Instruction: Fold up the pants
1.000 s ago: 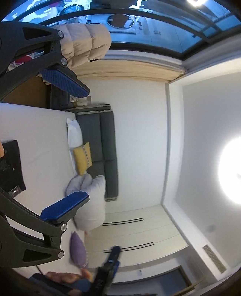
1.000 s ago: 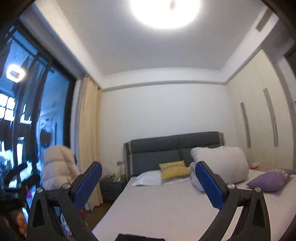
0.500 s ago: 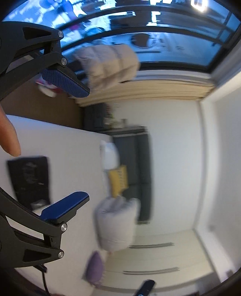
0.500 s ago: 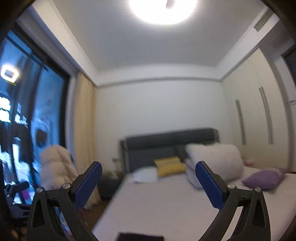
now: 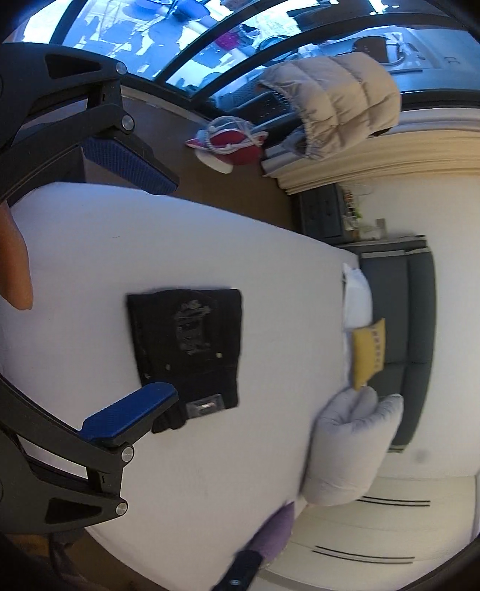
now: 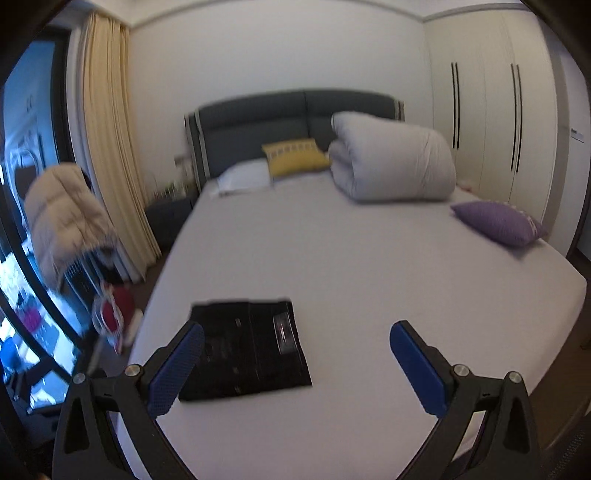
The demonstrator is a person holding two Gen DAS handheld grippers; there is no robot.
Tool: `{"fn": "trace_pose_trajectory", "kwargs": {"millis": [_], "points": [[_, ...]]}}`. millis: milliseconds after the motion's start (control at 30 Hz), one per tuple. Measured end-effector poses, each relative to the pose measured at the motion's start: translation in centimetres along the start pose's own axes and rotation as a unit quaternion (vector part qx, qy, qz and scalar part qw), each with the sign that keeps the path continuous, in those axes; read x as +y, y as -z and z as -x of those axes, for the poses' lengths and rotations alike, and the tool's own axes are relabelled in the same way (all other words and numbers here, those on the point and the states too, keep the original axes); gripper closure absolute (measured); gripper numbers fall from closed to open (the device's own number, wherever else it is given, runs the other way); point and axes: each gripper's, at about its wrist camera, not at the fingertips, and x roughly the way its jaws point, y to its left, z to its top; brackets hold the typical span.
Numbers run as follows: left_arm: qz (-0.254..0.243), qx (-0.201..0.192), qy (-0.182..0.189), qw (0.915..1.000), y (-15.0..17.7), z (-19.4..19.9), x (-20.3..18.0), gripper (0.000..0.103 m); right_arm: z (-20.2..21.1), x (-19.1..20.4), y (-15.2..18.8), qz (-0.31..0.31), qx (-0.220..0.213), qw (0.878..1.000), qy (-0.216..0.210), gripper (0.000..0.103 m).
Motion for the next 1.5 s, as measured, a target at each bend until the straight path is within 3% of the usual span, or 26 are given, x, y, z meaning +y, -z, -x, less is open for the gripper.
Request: {"fn": "trace_pose_trajectory", "kwargs": {"millis": [233,867,1500], "points": [[0.017,0.025,-0.004,0.9995,1.1,-4.7,0.8,0.0,-1.6,0.7,0.6,0.017,0.023,1.0,0.009,0.0],[0.021,0.041,0.0,0.9989,0.2,-2.7,2.1,0.0,-3.6,1.8,1.7,0.032,0.06,0.998,0.005,0.0],[0.019,0.045,0.006,0.9988,0.2,-2.6,1.8,0.0,-3.8,1.9,2.3,0.034,0.067,0.997,0.001,0.0]]}}
